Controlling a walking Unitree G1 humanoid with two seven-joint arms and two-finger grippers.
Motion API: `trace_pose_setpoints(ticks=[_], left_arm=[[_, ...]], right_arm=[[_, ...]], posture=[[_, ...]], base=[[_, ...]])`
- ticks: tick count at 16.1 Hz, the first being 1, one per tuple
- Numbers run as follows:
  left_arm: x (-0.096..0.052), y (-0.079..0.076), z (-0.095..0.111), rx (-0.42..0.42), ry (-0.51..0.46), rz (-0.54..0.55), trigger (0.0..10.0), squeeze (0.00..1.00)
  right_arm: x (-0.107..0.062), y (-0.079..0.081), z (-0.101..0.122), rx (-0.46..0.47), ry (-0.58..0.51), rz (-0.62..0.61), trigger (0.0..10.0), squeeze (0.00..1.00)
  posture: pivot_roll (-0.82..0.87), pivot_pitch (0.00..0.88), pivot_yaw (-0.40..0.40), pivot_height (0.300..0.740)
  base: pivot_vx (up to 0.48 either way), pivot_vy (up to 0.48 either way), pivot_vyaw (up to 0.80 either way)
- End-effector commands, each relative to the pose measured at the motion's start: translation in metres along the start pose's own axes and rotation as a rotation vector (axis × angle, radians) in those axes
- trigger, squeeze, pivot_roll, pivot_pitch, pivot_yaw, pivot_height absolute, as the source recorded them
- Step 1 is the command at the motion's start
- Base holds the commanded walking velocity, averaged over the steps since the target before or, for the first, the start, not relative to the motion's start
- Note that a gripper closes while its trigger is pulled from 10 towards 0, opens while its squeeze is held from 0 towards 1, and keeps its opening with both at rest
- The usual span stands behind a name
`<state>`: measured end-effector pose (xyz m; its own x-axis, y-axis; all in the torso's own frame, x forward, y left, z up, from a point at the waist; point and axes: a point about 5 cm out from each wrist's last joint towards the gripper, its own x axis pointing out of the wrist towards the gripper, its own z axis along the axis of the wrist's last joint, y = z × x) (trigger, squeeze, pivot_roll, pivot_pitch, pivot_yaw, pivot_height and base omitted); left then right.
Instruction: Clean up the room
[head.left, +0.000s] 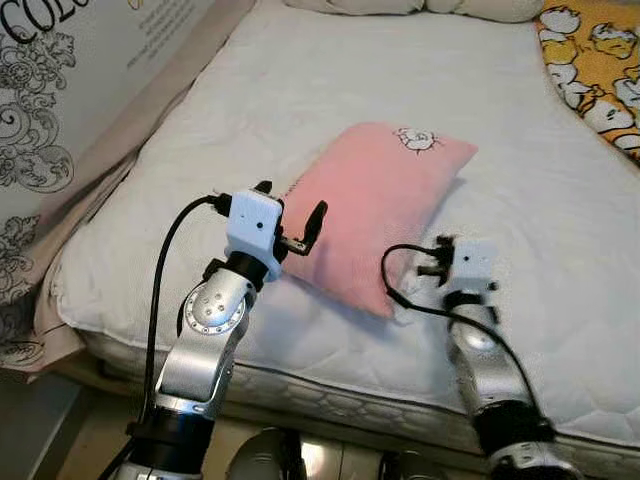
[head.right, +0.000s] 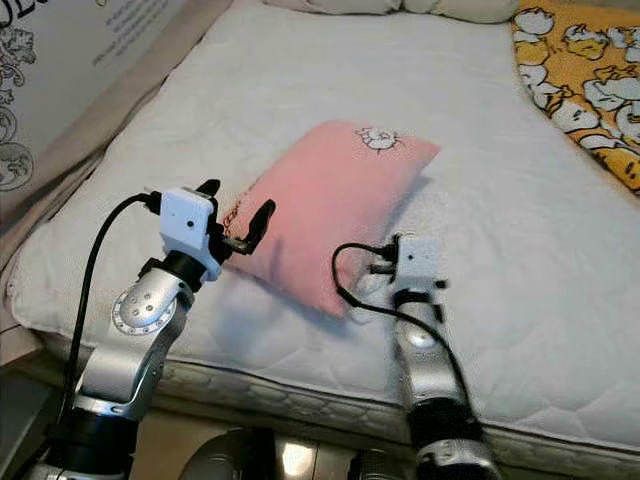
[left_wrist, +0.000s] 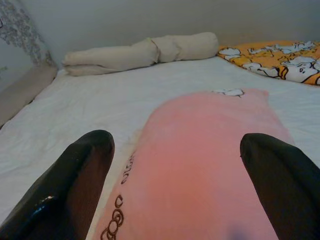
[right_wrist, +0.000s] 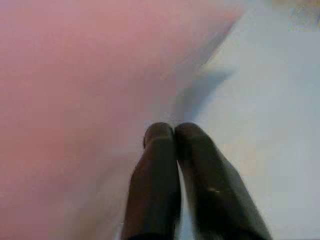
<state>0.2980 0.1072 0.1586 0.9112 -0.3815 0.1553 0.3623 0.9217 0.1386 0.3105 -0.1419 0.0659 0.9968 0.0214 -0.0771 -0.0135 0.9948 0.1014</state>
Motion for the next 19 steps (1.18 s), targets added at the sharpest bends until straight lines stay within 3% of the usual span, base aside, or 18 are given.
trace_pose_setpoints(ticks=[1, 2, 5, 7, 9, 14, 19], left_arm=[[0.001, -0.002, 0.000, 0.010, -0.006, -0.002, 10.0, 0.00], [0.001, -0.002, 0.001, 0.009, -0.006, -0.002, 10.0, 0.00], [0.001, -0.001, 0.000, 0.005, -0.008, 0.003, 10.0, 0.00], [0.001, -0.002, 0.000, 0.003, -0.007, 0.000, 10.0, 0.00], [0.001, -0.002, 0.000, 0.003, -0.005, -0.004, 10.0, 0.00], [0.001, -0.003, 0.000, 0.003, -0.006, -0.004, 10.0, 0.00], [0.001, -0.002, 0.000, 0.004, -0.007, -0.002, 10.0, 0.00]], right_arm=[[-0.003, 0.019, -0.001, 0.160, 0.045, 0.128, 10.0, 0.00], [-0.004, 0.018, -0.002, 0.175, 0.054, 0.100, 10.0, 1.00], [-0.008, 0.001, -0.015, 0.140, 0.098, -0.007, 10.0, 1.00], [-0.008, -0.005, -0.020, 0.193, 0.148, -0.018, 10.0, 1.00], [-0.010, -0.006, -0.025, 0.302, 0.210, -0.022, 10.0, 1.00], [-0.017, 0.003, -0.028, 0.323, 0.224, 0.014, 10.0, 1.00], [-0.017, 0.001, -0.021, 0.364, 0.226, 0.004, 10.0, 1.00]], posture=[[0.05, 0.118, 0.023, 0.740], [0.06, 0.120, 0.021, 0.740], [0.05, 0.126, 0.022, 0.740], [0.05, 0.129, 0.023, 0.740], [0.05, 0.132, 0.027, 0.740], [0.05, 0.131, 0.026, 0.740], [0.05, 0.132, 0.017, 0.740]], base=[[0.000, 0.000, 0.00], [0.000, 0.000, 0.00], [0.000, 0.000, 0.00], [0.000, 0.000, 0.00], [0.000, 0.000, 0.00], [0.000, 0.000, 0.00], [0.000, 0.000, 0.00]])
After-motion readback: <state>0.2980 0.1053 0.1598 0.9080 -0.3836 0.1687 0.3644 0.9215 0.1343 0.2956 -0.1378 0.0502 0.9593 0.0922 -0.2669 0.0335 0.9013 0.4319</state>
